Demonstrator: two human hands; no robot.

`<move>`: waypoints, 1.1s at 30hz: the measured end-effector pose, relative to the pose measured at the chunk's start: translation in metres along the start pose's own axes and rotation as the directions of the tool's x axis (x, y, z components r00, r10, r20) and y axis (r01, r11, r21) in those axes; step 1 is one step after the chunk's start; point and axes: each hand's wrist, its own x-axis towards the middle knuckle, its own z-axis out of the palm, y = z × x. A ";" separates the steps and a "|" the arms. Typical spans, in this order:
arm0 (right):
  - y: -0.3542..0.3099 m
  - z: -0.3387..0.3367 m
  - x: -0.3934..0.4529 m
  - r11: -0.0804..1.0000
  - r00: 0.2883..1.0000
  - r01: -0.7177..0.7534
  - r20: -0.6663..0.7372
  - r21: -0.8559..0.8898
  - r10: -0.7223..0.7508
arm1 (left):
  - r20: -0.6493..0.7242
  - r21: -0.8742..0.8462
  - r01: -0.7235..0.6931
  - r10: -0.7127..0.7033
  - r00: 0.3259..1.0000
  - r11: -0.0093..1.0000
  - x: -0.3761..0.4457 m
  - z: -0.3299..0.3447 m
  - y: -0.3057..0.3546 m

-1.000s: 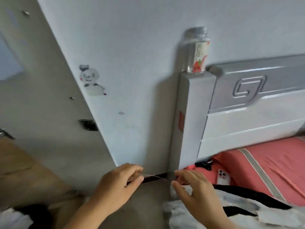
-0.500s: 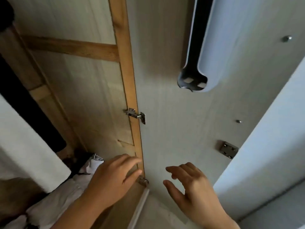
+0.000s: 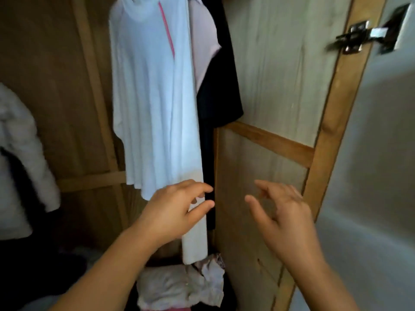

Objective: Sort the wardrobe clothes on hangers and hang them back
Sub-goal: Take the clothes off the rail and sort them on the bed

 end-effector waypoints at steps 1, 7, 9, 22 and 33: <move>-0.005 0.000 0.016 0.999 0.999 0.033 -0.018 0.034 -0.032 | -0.034 0.023 0.007 -0.006 0.999 1.000 0.006 -0.012 -0.003; -0.042 -0.011 0.110 0.961 0.950 0.176 -0.293 0.215 -0.108 | -0.337 0.066 -0.035 0.056 0.940 0.997 0.055 -0.086 -0.013; -0.059 -0.016 0.139 0.933 0.937 0.197 -0.337 0.302 -0.089 | -0.430 0.073 -0.060 0.086 0.899 0.996 0.075 -0.110 -0.015; -0.122 -0.037 0.320 0.960 0.887 0.262 -0.416 0.103 -0.198 | -0.586 0.200 -0.225 0.300 0.752 0.954 0.223 -0.221 -0.047; -0.154 -0.026 0.397 0.963 0.943 0.238 -0.267 0.123 -0.198 | -0.408 0.200 -0.317 0.373 0.833 0.927 0.325 -0.255 -0.090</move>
